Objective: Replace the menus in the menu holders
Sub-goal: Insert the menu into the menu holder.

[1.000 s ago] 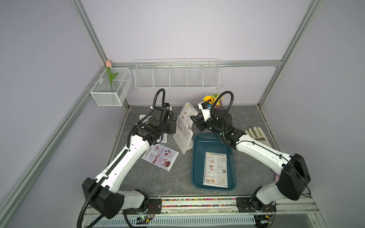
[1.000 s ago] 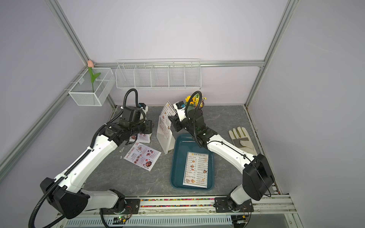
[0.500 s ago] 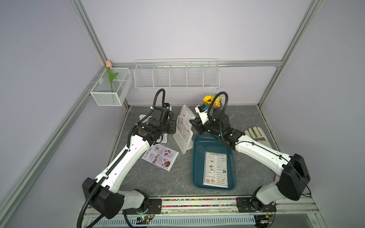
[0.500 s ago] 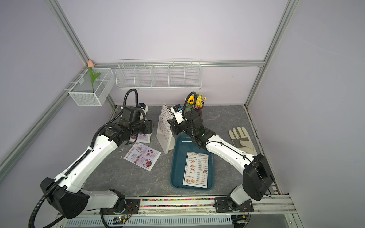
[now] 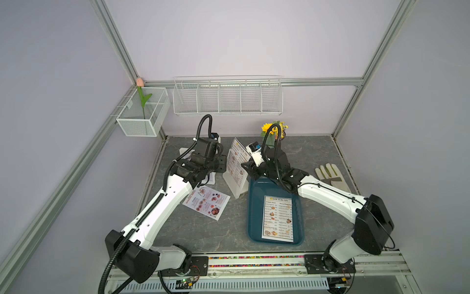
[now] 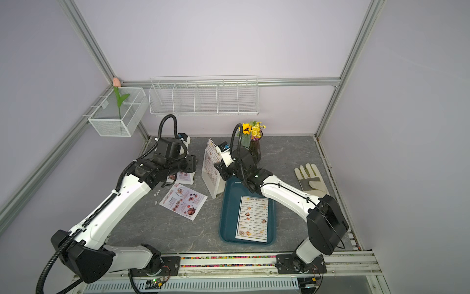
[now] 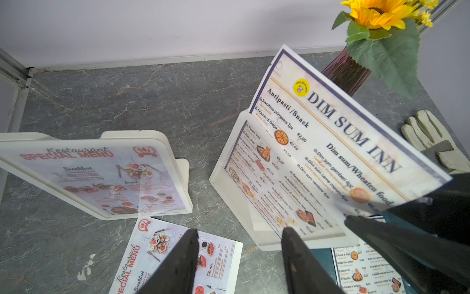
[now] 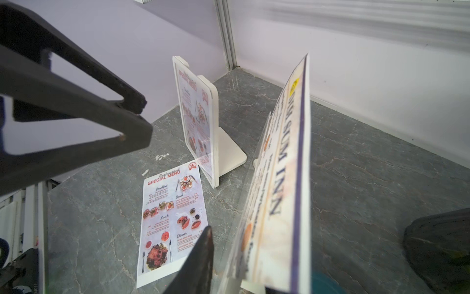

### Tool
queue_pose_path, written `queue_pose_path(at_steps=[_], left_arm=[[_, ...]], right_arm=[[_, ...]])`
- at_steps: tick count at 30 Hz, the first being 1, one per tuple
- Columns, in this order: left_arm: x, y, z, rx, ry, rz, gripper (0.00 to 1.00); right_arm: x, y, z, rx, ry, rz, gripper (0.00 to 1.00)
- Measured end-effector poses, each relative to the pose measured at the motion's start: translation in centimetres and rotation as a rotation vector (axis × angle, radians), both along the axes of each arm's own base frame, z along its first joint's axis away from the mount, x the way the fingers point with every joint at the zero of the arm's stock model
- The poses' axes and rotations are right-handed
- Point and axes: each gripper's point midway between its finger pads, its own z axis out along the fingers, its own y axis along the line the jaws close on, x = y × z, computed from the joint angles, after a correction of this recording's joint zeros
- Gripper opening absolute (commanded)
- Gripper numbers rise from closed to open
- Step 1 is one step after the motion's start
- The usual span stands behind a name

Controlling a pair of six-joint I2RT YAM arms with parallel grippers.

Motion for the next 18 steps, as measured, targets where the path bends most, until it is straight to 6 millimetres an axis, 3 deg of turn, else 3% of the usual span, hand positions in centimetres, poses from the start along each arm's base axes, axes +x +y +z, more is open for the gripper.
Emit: queue_pose_path(at_steps=[10, 18], left_arm=[[-0.1, 0.1, -0.1, -0.001, -0.001, 0.0, 0.55], [-0.1, 0.1, 0.0, -0.002, -0.002, 0.0, 0.55]], right_arm=[[1.3, -0.5, 3.7, 0.017, -0.039, -0.025, 0.3], [1.5, -0.3, 3.7, -0.002, -0.031, -0.021, 0.2]])
